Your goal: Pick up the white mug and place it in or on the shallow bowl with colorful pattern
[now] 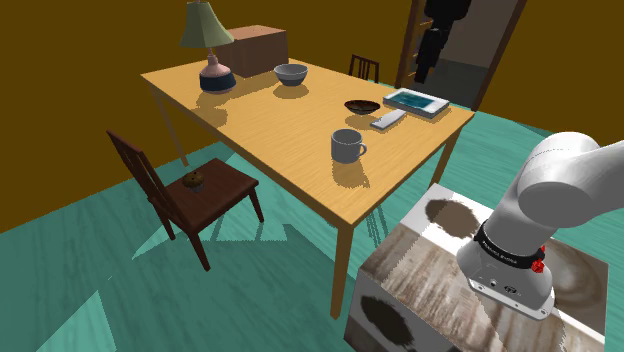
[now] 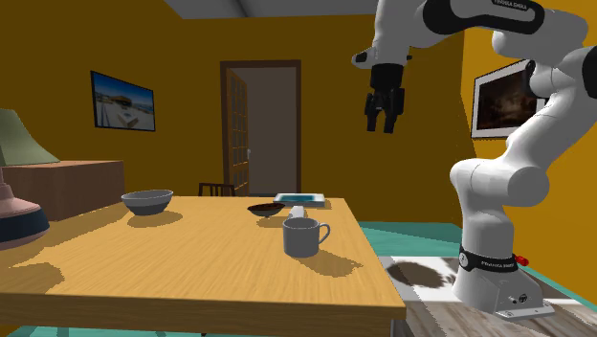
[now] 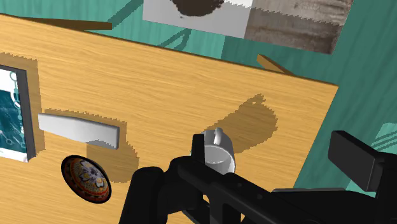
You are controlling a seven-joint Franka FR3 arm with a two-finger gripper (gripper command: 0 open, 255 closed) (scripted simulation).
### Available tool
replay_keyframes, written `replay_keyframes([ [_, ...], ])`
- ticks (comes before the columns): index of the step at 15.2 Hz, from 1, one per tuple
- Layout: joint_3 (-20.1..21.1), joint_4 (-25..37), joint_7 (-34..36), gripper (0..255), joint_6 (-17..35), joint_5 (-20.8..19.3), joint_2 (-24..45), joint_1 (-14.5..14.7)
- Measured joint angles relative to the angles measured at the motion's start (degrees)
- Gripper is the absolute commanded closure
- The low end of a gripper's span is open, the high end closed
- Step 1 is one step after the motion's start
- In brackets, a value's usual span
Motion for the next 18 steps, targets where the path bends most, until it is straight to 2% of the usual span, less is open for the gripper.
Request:
replay_keyframes([
  [3,0.16,-0.92,0.39,0,1.96,0.18,1.22,-0.02],
  [9,0.82,-4.25,2.11,0,12.67,0.75,9.33,-0.25],
  [13,1.62,-5.64,3.65,0,20.26,1.14,16.00,-0.30],
  [18,2.30,-4.17,5.21,0,28.67,1.04,26.40,-0.64],
])
